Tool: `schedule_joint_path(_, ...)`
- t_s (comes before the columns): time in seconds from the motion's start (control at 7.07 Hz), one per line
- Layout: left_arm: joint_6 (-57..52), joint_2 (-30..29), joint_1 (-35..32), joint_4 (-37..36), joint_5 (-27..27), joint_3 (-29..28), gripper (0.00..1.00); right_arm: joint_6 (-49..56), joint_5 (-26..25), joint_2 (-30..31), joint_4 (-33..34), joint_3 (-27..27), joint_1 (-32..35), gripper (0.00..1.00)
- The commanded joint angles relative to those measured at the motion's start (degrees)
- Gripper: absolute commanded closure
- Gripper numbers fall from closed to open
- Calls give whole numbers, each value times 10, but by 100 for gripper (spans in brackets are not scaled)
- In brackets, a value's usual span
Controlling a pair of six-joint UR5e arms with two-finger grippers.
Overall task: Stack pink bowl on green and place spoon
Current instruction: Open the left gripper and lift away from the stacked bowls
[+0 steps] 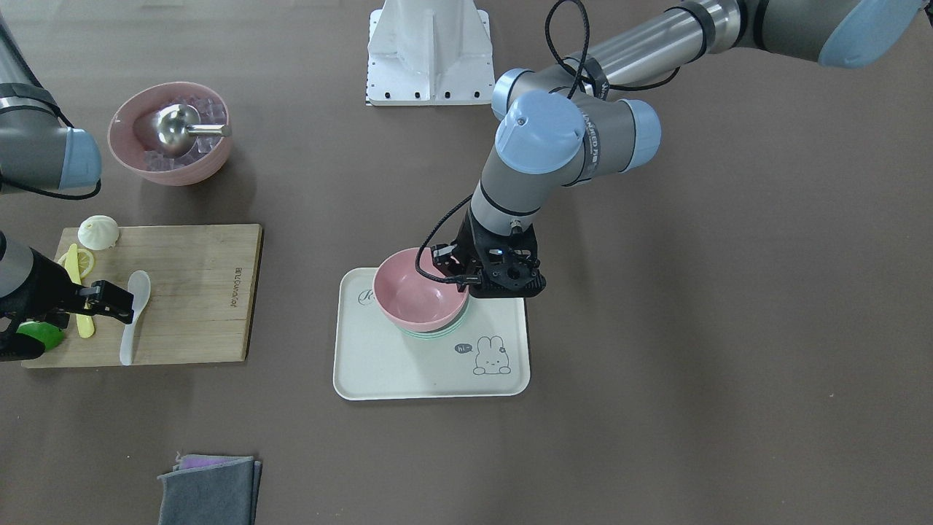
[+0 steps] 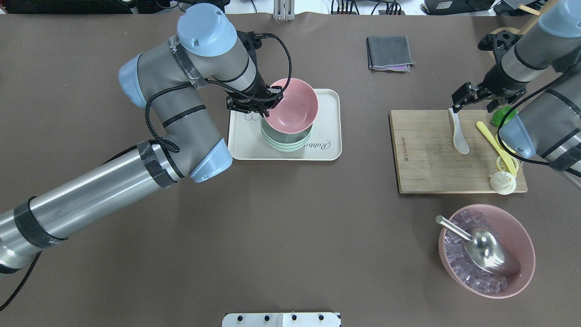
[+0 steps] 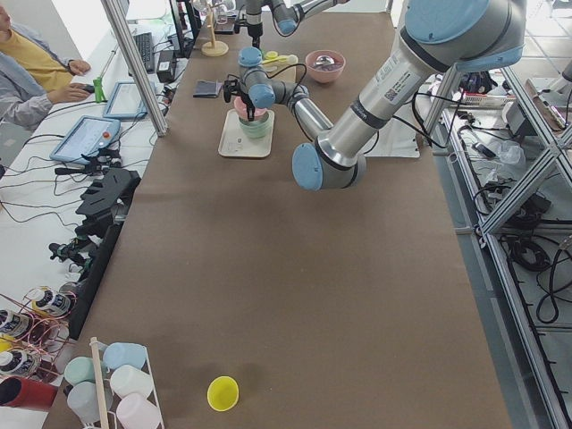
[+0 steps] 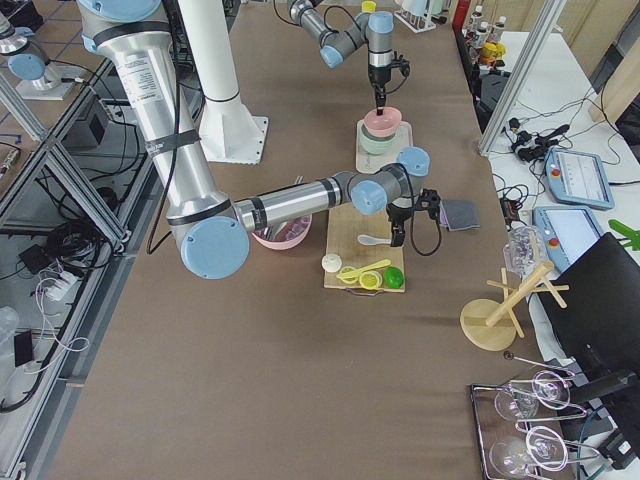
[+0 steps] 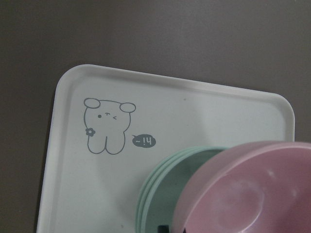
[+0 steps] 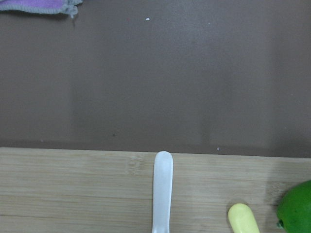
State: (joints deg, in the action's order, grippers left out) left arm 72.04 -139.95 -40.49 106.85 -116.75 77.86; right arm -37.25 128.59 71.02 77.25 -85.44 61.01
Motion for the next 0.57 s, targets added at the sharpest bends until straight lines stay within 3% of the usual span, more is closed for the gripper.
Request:
schedule_joint_path(0.0,3,4,0,23,0,-6,2,-4,0,0,0,1,-6,1)
schedule_joint_path(0.42,-1,39,-49,16,-43,34,2,-7,1,-3,0,8,-12,2)
